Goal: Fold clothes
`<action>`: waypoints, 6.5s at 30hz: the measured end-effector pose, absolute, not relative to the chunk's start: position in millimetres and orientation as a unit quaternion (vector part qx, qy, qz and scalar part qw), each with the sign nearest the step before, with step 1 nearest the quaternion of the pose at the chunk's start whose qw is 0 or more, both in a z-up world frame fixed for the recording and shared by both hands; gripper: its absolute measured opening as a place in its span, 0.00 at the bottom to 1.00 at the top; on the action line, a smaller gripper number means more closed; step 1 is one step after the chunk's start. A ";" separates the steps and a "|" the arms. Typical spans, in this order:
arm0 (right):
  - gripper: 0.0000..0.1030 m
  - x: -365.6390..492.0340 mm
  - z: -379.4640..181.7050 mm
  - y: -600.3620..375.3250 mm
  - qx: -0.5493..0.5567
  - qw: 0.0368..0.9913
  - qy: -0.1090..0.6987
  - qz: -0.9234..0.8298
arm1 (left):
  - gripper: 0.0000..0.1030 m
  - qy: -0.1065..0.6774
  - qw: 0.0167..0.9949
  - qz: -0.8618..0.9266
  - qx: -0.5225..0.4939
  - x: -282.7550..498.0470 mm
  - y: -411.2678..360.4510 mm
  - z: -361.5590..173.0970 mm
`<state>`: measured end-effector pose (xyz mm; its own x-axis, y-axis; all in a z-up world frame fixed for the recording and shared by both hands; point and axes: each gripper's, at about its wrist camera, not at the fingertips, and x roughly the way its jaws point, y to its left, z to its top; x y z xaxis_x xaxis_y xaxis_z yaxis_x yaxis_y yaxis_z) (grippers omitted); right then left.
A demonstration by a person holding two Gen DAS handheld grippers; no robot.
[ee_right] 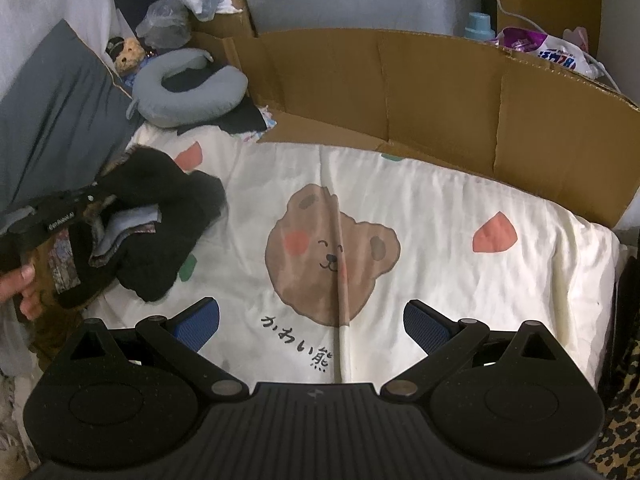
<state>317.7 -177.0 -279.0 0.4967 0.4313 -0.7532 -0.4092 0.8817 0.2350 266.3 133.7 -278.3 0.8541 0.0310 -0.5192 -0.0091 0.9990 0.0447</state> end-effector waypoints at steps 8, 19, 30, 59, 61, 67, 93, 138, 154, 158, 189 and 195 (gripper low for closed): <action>0.82 321.0 -273.1 -188.0 0.055 0.856 0.443 0.259 | 0.01 0.252 0.966 -0.066 -0.007 258.7 84.2 -276.3; 0.60 322.8 -269.6 -197.4 0.101 0.841 0.457 0.272 | 0.01 0.265 0.950 -0.164 -0.033 247.2 27.5 -287.1; 0.52 328.6 -304.3 -208.8 0.179 0.794 0.514 0.271 | 0.01 0.303 0.922 -0.233 -0.056 227.4 -15.9 -313.2; 0.00 323.3 -347.6 -262.6 0.200 0.790 0.541 0.207 | 0.31 0.427 0.880 -0.190 -0.087 214.8 18.4 -343.6; 0.00 325.3 -343.7 -271.7 0.201 0.798 0.533 0.198 | 0.32 0.434 0.881 -0.164 -0.093 214.8 37.1 -343.7; 0.00 324.5 -329.5 -300.7 0.205 0.816 0.512 0.171 | 0.35 0.440 0.889 -0.081 -0.100 209.3 91.9 -342.0; 0.00 285.7 -315.3 -384.9 0.207 0.848 0.485 0.053 | 0.66 0.442 0.869 0.133 -0.180 178.3 236.9 -378.3; 0.00 168.8 -291.4 -432.1 0.223 0.835 0.502 0.038 | 0.02 0.425 0.870 0.064 -0.240 42.8 184.2 -268.2; 0.00 107.2 -283.4 -460.9 0.213 0.825 0.523 0.014 | 0.02 0.481 0.838 0.059 -0.249 -32.7 166.1 -268.2; 0.01 98.9 -292.5 -466.3 0.205 0.816 0.540 -0.001 | 0.02 0.498 0.825 0.066 -0.260 -51.1 162.9 -278.8; 0.21 189.3 -321.7 -401.3 0.177 0.827 0.528 0.080 | 0.17 0.448 0.870 0.074 -0.191 85.4 170.7 -254.6; 0.25 211.4 -330.3 -378.4 0.169 0.831 0.519 0.108 | 0.27 0.418 0.884 0.083 -0.193 134.1 154.9 -257.2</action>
